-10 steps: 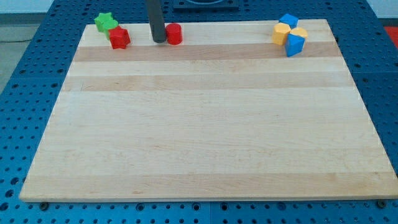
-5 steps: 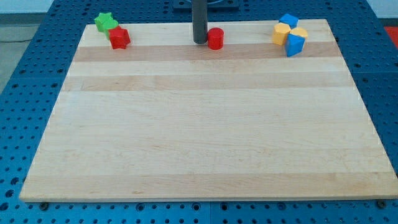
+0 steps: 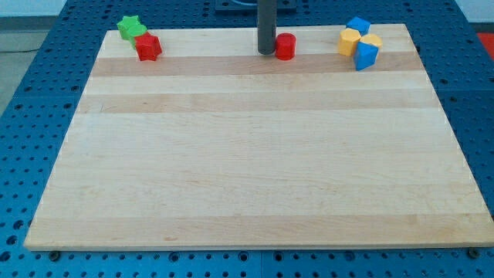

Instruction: Slide the red circle to the bottom left of the yellow hexagon

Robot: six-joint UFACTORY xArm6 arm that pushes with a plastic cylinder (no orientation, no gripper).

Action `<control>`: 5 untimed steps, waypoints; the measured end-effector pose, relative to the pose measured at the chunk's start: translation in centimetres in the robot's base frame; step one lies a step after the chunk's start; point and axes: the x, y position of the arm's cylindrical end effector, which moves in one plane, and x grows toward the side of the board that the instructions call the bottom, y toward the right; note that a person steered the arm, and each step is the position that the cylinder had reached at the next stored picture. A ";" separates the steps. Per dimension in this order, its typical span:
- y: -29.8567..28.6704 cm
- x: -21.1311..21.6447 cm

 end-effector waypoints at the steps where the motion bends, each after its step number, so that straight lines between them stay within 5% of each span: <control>1: 2.2 0.0; 5: 7.4 0.0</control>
